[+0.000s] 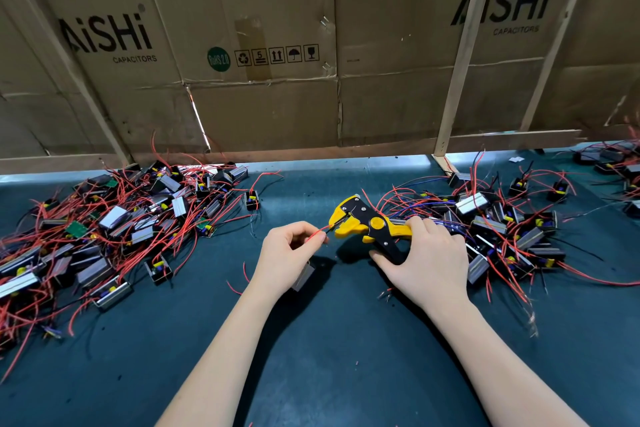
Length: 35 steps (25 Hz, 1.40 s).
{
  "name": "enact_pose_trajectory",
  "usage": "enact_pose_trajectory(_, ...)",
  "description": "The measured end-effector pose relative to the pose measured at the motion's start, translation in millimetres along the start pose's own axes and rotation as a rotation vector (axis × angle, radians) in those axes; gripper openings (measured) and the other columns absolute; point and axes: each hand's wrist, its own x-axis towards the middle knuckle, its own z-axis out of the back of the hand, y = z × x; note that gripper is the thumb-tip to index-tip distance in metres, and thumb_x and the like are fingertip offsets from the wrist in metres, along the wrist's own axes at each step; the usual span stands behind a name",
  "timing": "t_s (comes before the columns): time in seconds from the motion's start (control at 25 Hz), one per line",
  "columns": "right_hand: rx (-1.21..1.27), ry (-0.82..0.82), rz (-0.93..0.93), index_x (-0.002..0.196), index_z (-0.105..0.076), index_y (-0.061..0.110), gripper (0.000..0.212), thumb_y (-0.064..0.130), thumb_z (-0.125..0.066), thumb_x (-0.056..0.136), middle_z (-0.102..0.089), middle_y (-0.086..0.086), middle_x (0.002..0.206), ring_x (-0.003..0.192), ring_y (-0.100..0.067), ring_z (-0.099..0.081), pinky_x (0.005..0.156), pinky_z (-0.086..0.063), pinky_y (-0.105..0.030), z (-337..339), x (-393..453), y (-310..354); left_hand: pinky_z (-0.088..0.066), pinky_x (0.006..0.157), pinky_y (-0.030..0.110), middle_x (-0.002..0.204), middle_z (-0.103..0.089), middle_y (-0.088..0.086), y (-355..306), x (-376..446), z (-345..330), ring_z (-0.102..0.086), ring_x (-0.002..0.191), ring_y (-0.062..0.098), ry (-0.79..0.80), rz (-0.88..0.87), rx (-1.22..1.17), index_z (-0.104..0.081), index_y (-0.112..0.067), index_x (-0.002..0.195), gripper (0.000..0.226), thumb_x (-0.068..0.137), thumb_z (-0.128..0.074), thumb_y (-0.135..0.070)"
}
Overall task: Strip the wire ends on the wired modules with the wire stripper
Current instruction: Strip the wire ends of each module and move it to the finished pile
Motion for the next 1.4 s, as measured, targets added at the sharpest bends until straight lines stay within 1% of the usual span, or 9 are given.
enact_pose_trajectory(0.12,0.013,-0.022,0.018,0.091,-0.056,0.014,0.059,0.066,-0.072,0.066,-0.063,-0.002,0.087,0.086,-0.030,-0.061,0.072,-0.036,-0.038,0.9,-0.7,0.7,-0.028,0.053,0.019,0.060,-0.053,0.013,0.4,-0.1,-1.1,-0.035,0.054,0.009,-0.003,0.005,0.032,-0.073,-0.024,0.070,0.022,0.090,-0.066,-0.018)
enact_pose_trajectory(0.28,0.010,-0.037,0.054,0.086,-0.057,0.013,0.058,0.063,-0.076,0.064,-0.063,-0.002,0.081,0.081,-0.030,-0.062,0.069,-0.037,-0.038,1.8,-1.5,2.6,-0.028,0.051,0.017,0.054,-0.048,-0.005,0.9,-0.8,-3.0,-0.034,0.052,0.008,-0.005,0.016,0.068,-0.072,-0.020,0.068,0.020,0.088,-0.067,-0.017)
enact_pose_trajectory(0.56,-0.011,-0.016,0.056,0.079,-0.062,0.016,0.048,0.060,-0.077,0.065,-0.064,0.000,0.072,0.073,-0.029,-0.065,0.060,-0.036,-0.032,8.1,0.7,4.9,-0.027,0.051,0.017,0.050,-0.039,-0.010,-0.3,-0.4,-0.9,-0.030,0.051,0.007,-0.013,0.013,0.077,-0.071,-0.018,0.068,0.021,0.088,-0.066,-0.013)
enact_pose_trajectory(0.76,-0.050,-0.011,0.031,0.061,-0.064,0.015,0.044,0.052,-0.088,0.056,-0.061,-0.007,0.053,0.053,-0.032,-0.063,0.051,-0.028,-0.026,11.7,-0.7,8.5,-0.026,0.050,0.014,0.048,-0.038,-0.010,-2.1,-1.8,1.1,-0.030,0.049,0.006,0.000,0.002,0.083,-0.071,-0.015,0.070,0.020,0.089,-0.066,-0.014)
enact_pose_trajectory(0.96,-0.052,0.015,-0.004,0.071,-0.068,0.018,0.044,0.061,-0.076,0.068,-0.066,-0.007,0.065,0.070,-0.033,-0.067,0.056,-0.031,-0.029,7.5,-0.7,6.9,-0.032,0.056,0.014,0.056,-0.049,-0.012,-3.6,-2.5,4.4,-0.038,0.053,0.004,0.024,-0.036,0.106,-0.071,-0.022,0.078,0.009,0.085,-0.072,-0.016)
enact_pose_trajectory(1.08,-0.019,-0.028,-0.038,0.069,-0.065,0.018,0.044,0.060,-0.078,0.067,-0.065,-0.007,0.065,0.067,-0.034,-0.066,0.055,-0.031,-0.029,5.9,0.4,5.5,-0.041,0.062,0.016,0.075,-0.062,-0.006,-5.2,-1.1,13.1,-0.049,0.060,0.009,0.050,-0.076,0.004,-0.070,-0.025,0.088,0.015,0.080,-0.079,-0.017)
enact_pose_trajectory(1.16,-0.033,-0.055,-0.026,0.078,-0.062,0.015,0.050,0.062,-0.076,0.067,-0.065,-0.006,0.073,0.072,-0.032,-0.065,0.059,-0.036,-0.033,3.6,-0.3,4.1,-0.046,0.066,0.016,0.077,-0.069,-0.002,-7.1,-0.6,20.2,-0.058,0.065,0.009,0.090,-0.081,-0.085,-0.073,-0.022,0.084,0.004,0.087,-0.073,-0.019)
enact_pose_trajectory(1.28,-0.022,-0.162,-0.002,0.089,-0.060,0.007,0.059,0.057,-0.079,0.065,-0.063,-0.009,0.082,0.080,-0.033,-0.062,0.072,-0.041,-0.041,-0.6,1.1,-1.9,-0.047,0.073,0.015,0.061,-0.063,0.000,-6.3,-2.2,22.5,-0.057,0.062,0.009,0.136,-0.077,-0.104,-0.077,-0.019,0.084,0.020,0.096,-0.061,-0.018)
enact_pose_trajectory(1.4,0.030,-0.227,-0.052,0.091,-0.060,0.006,0.059,0.056,-0.080,0.066,-0.062,-0.010,0.081,0.078,-0.034,-0.062,0.071,-0.042,-0.042,-1.7,3.4,-4.2,-0.046,0.073,0.025,0.072,-0.060,-0.005,-8.1,-2.7,15.6,-0.055,0.067,0.010,0.077,-0.037,-0.036,-0.072,-0.023,0.093,0.006,0.091,-0.068,-0.019)
